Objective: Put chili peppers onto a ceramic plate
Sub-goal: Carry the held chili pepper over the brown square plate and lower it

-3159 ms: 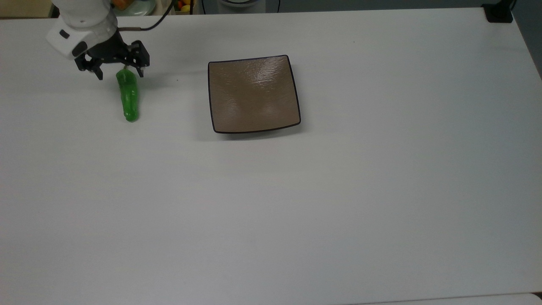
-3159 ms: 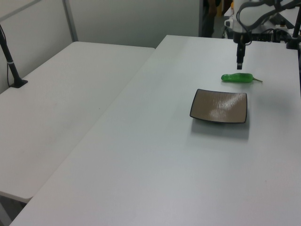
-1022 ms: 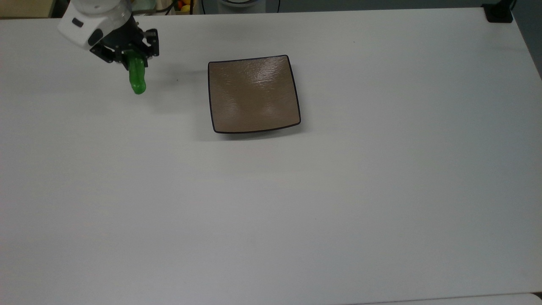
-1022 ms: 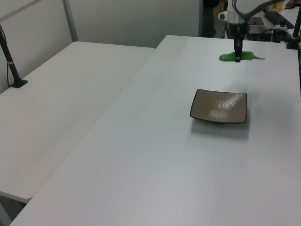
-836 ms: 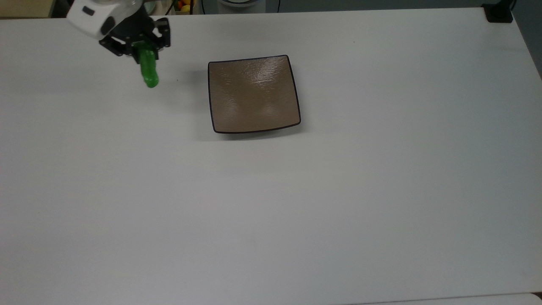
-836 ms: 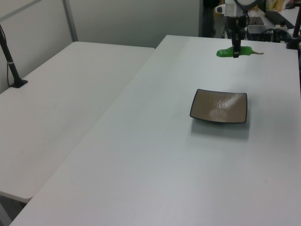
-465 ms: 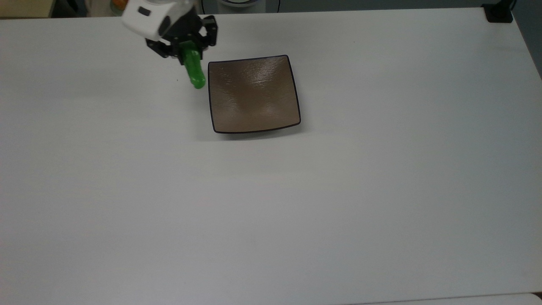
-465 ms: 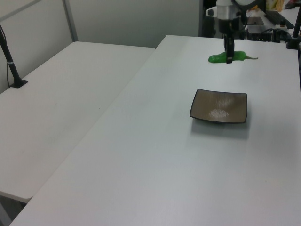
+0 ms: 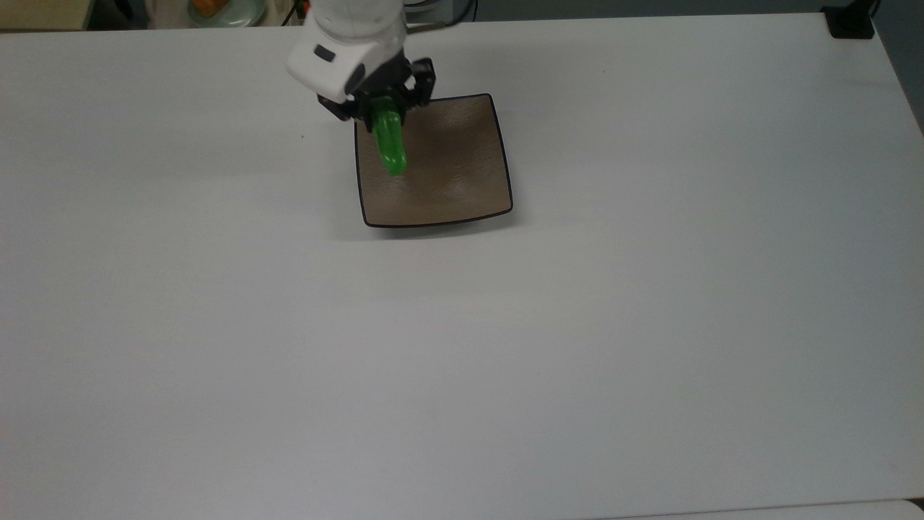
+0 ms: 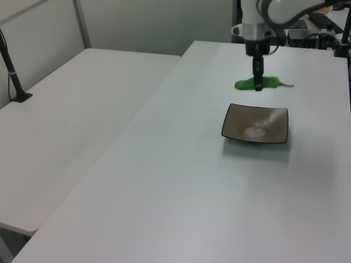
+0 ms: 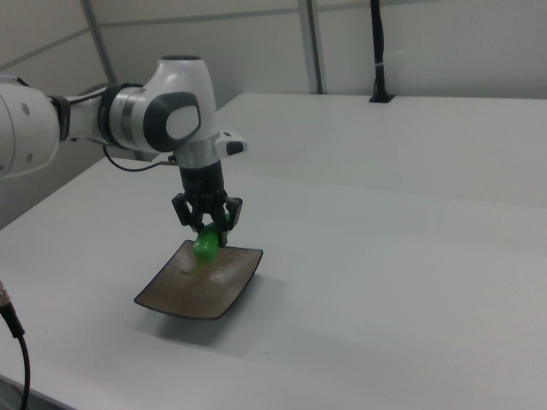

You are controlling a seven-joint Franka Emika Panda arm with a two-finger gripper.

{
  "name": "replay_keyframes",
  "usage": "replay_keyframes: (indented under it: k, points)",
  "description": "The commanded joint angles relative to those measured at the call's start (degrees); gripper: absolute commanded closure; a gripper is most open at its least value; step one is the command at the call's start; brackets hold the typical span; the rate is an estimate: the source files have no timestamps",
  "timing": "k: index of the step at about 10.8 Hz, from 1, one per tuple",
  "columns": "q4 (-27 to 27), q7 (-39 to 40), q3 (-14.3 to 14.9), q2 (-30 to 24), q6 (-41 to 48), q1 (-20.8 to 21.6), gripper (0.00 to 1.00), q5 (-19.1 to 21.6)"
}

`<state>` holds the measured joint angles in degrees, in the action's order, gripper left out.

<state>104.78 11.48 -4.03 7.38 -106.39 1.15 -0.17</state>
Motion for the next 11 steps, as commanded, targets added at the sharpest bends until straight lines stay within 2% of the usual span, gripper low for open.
replay_keyframes:
  k: [1, 5, 7, 8, 9, 10, 11]
  points:
    - [6.5, -5.2, -0.4, 0.7, -12.0, 1.6, 0.95, 0.7]
    - [13.1, -10.5, -0.9, 2.4, -27.0, 3.8, 0.95, 0.5]
    - [13.8, -12.3, -0.9, 2.4, -29.5, 3.9, 0.92, 0.5]
    - [13.7, -13.2, -1.0, 2.4, -29.8, 3.9, 0.77, 0.5]
    - [13.6, -14.3, -1.0, 2.4, -30.4, 3.9, 0.33, 0.5]
    - [13.6, -14.9, -1.0, 2.3, -30.2, 3.9, 0.0, 0.5]
    - [13.6, -15.3, -1.1, 2.2, -30.0, 3.9, 0.0, 0.4]
